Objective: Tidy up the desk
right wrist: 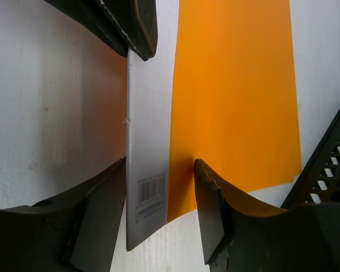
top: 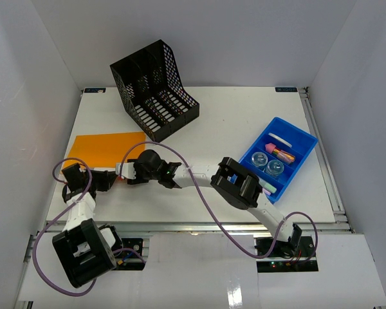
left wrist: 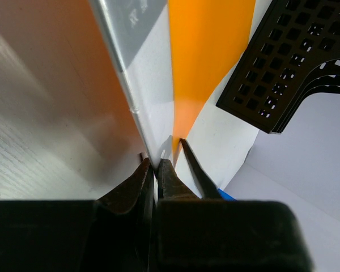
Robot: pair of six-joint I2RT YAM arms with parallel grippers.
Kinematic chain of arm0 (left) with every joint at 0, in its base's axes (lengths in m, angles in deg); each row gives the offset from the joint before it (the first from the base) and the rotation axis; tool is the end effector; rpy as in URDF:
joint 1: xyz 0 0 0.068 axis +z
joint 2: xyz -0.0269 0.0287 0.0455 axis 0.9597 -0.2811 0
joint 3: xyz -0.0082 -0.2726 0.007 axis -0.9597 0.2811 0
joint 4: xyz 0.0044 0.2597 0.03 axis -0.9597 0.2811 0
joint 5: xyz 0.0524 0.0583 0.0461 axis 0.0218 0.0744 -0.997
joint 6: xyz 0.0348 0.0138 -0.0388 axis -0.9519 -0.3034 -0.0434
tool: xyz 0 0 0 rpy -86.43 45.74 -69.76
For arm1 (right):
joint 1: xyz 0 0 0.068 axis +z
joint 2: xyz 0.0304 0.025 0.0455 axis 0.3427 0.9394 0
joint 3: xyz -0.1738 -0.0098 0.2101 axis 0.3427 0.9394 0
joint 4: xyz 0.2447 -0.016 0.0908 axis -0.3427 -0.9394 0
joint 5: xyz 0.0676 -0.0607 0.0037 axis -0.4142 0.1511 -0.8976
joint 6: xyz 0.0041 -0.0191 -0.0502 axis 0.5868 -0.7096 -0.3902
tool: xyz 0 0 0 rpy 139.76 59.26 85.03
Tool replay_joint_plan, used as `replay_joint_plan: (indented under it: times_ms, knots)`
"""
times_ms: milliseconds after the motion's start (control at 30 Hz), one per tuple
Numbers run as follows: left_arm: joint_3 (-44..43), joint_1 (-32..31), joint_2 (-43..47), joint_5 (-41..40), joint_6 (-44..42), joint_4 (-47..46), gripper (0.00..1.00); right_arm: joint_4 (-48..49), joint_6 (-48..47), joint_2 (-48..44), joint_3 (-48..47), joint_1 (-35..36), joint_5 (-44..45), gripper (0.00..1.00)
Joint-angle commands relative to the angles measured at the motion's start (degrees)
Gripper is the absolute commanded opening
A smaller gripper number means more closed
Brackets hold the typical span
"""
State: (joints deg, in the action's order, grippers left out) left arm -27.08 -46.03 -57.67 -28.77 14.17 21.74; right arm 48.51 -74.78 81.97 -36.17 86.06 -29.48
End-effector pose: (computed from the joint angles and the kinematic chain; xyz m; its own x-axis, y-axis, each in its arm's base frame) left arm 0.1728 0.0721 0.1602 -0.1826 -0.9831 -0.0153 -0.6470 0.1318 -0.7510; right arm 0.2165 0.4897 0.1522 0.4829 -0.5241 -0.7015 -0.8048 0.0500 -0.5914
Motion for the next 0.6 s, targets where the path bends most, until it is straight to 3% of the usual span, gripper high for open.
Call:
replay_joint_plan:
  times_ms: [0, 67, 133, 167, 233, 300, 400, 567]
  knots:
    - [0.14, -0.13, 1.73, 2.81, 0.18, -0.03, 0.0, 3.3, -1.54, -1.79, -0.06, 0.43, -2.26, 0.27]
    - [0.14, -0.13, 1.88, 2.59, 0.33, 0.4, 0.0, 2.41, -1.17, -2.38, 0.23, 0.5, -3.46, 0.18]
    - [0.04, -0.13, 2.06, 2.39, 0.42, 0.83, 0.12, 1.94, -0.04, -3.22, 0.43, 0.51, -4.63, 0.14]
    - [-0.12, -0.13, 2.09, 2.39, 0.31, 1.25, 0.27, 1.84, 0.56, -3.5, 0.53, 0.51, -5.15, 0.12]
    - [-0.04, -0.13, 2.73, 2.25, -0.38, 1.75, 0.66, 1.56, 3.09, -4.19, 0.98, 0.49, -6.13, 0.09]
    - [-0.11, -0.13, 4.01, 0.52, -1.23, 3.55, 0.9, 1.25, 5.14, -5.14, 1.34, 0.35, -7.29, 0.08]
    - [-0.05, -0.13, 6.94, -1.8, -2.75, 5.84, 0.98, 0.96, 7.97, -6.14, 1.57, 0.23, -8.25, 0.08]
    - [-2.04, -0.21, 7.36, -9.76, -4.29, 8.11, 0.98, 0.21, 11.18, -8.3, 2.99, -0.2, -10.17, 0.08]
